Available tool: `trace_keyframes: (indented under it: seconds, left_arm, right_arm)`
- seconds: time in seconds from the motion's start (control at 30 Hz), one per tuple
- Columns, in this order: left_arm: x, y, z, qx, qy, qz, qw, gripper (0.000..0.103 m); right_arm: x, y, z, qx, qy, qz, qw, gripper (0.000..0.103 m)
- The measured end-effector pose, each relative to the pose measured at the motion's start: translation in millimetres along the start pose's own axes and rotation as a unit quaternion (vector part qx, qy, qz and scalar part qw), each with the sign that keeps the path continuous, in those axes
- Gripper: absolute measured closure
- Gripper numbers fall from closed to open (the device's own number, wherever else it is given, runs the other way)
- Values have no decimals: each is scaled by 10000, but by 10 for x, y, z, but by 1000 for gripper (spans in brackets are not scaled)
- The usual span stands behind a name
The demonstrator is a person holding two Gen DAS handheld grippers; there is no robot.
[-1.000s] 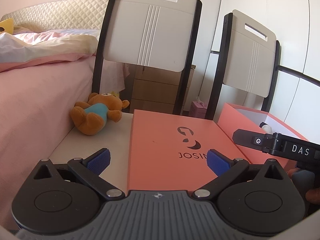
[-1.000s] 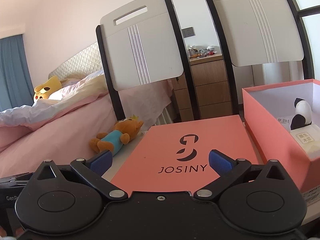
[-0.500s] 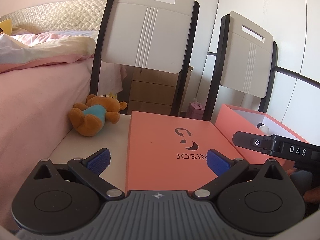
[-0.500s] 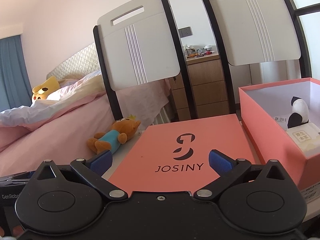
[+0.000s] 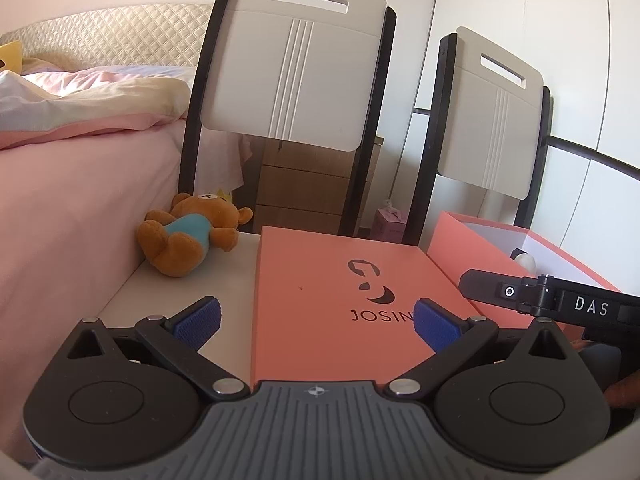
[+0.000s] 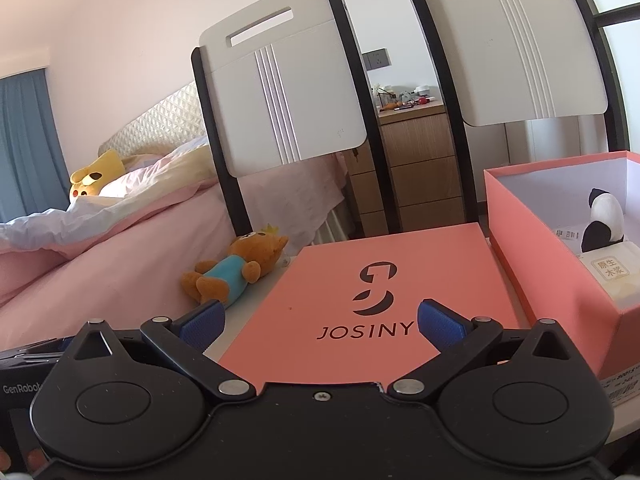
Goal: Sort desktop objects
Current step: 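Withdraw the right gripper from the shoebox and hold it still, then move the right gripper to the brown teddy bear and close on its head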
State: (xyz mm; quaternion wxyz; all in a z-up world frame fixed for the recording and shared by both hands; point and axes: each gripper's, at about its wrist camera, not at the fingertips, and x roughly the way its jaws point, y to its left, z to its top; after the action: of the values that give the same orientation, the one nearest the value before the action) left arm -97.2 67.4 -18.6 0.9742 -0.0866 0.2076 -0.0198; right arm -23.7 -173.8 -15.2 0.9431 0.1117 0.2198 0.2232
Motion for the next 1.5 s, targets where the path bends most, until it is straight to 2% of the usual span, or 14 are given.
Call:
trace_keyframes:
  seconds: [0.2, 0.53, 0.8, 0.93, 1.27, 1.5]
  left_arm:
    - [-49, 10, -9, 54, -121, 129, 9998, 0]
    - [-115, 34, -6, 115, -226, 175, 9995, 0]
    - [-155, 169, 26, 13, -317, 347, 9989, 0]
    - [-173, 187, 33, -14, -351, 329, 9988, 0]
    - [-185, 219, 38, -84, -336, 260, 9991, 0]
    - [-197, 239, 39, -95, -372, 305, 9988, 0]
  right_arm:
    - [13, -11, 51, 34, 71, 48, 10000, 1]
    - [280, 138, 301, -92, 442, 477, 9978, 1]
    - [681, 222, 458, -23, 890, 760, 9931, 0]
    - [883, 314, 554, -199, 1157, 637, 9910, 1]
    - [1192, 456, 788, -269, 1496, 760, 9854, 1]
    - [1629, 714, 831, -243, 1711, 1021, 9797, 1]
